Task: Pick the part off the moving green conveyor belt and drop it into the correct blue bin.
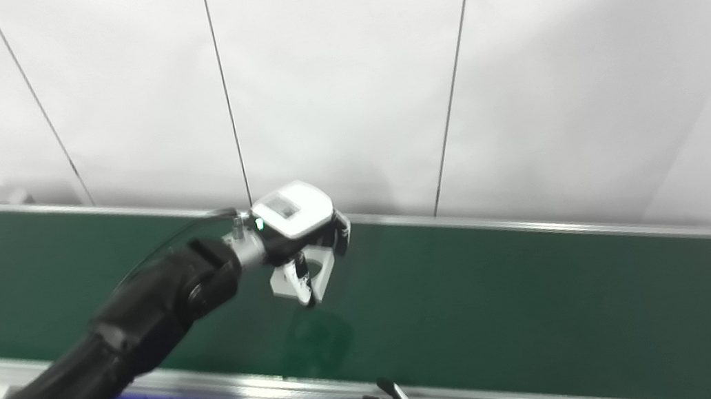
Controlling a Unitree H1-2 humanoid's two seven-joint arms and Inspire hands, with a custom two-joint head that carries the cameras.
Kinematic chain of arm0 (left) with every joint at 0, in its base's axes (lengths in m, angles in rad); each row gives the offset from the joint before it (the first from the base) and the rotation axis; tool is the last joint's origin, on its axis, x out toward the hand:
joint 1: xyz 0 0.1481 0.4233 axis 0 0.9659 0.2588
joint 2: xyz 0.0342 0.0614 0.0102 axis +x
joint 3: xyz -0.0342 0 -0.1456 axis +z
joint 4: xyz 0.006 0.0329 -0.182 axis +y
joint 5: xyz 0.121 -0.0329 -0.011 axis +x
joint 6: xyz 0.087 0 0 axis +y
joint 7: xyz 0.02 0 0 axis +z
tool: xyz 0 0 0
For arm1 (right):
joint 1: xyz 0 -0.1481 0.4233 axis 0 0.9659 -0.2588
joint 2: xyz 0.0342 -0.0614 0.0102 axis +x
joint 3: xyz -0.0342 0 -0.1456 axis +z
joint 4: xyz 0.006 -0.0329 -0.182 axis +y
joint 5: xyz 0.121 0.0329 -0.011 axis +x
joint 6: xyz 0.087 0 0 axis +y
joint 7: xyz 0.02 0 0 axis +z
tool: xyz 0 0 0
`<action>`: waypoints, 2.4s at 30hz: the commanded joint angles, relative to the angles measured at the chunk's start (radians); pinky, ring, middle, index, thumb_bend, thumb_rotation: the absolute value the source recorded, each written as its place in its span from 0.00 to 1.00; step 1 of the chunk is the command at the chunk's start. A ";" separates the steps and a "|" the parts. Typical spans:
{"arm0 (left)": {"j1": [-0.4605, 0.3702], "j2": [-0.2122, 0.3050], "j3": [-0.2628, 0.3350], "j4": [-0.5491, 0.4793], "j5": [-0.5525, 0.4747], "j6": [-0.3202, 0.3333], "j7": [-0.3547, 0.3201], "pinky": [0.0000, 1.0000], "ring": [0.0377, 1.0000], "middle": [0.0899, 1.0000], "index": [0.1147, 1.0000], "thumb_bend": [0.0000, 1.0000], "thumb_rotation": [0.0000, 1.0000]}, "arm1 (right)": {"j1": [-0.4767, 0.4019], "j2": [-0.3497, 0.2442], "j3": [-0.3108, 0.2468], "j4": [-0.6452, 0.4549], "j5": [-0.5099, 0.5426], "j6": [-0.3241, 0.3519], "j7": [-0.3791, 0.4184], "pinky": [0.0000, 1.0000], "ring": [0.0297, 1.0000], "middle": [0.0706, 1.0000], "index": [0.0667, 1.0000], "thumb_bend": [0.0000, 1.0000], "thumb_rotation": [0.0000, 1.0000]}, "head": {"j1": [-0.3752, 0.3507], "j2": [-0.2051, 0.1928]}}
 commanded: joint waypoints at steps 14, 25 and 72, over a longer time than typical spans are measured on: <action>0.116 0.116 0.160 -0.324 -0.049 -0.004 -0.108 0.35 0.37 0.44 0.47 0.50 0.00 | 0.009 -0.010 -0.021 -0.066 0.015 -0.036 0.032 0.87 0.88 0.83 0.92 0.91 0.83 | 0.031 0.016; 0.186 0.137 0.219 -0.529 -0.072 0.092 -0.265 0.34 0.36 0.42 0.47 0.50 0.00 | 0.018 -0.029 -0.052 -0.107 0.005 -0.035 0.051 0.86 0.87 0.83 0.94 0.85 0.85 | 0.135 0.090; 0.822 0.029 0.443 -0.733 0.009 0.130 -0.052 0.36 0.36 0.40 0.48 0.50 0.00 | 0.033 -0.037 -0.103 -0.226 0.022 0.044 0.111 0.81 0.85 0.82 0.93 0.84 0.86 | 0.232 0.162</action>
